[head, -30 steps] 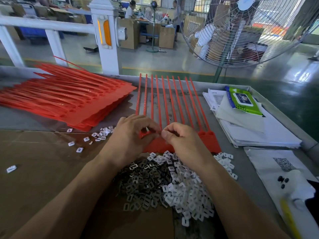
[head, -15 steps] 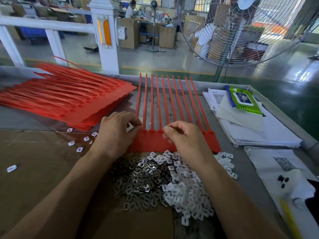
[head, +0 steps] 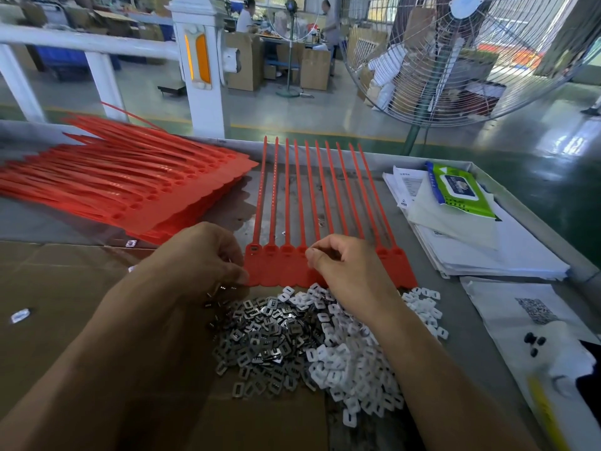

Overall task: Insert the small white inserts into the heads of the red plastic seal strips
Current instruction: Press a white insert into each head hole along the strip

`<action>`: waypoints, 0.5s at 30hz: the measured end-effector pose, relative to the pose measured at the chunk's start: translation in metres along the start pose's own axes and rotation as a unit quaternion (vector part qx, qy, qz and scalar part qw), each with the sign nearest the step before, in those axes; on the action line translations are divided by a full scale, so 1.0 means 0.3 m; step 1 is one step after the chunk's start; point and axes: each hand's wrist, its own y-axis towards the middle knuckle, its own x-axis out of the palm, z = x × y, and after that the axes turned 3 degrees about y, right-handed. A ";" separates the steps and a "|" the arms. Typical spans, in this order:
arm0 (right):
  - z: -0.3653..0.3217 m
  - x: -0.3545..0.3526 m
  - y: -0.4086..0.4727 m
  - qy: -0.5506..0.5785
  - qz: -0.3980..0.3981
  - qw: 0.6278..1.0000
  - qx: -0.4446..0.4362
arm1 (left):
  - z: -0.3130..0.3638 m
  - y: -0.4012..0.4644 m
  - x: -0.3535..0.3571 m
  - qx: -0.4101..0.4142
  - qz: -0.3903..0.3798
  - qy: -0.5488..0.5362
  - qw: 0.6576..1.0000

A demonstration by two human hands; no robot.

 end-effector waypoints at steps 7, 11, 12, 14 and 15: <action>-0.002 -0.006 -0.006 -0.006 -0.008 1.000 0.007 | 0.010 0.004 0.012 -0.005 -0.012 0.026 1.000; -0.003 -0.006 -0.005 -0.010 -0.012 1.000 0.010 | 0.013 0.000 0.011 -0.004 -0.018 0.029 0.999; -0.002 -0.006 -0.004 -0.012 -0.012 1.000 0.010 | 0.014 -0.002 0.011 -0.004 -0.018 0.027 0.999; -0.003 -0.006 -0.005 -0.016 -0.012 1.000 0.010 | 0.017 -0.003 0.012 -0.006 -0.009 0.033 0.999; -0.003 -0.006 -0.006 -0.018 -0.012 1.000 0.010 | 0.019 -0.004 0.013 -0.009 -0.005 0.041 0.999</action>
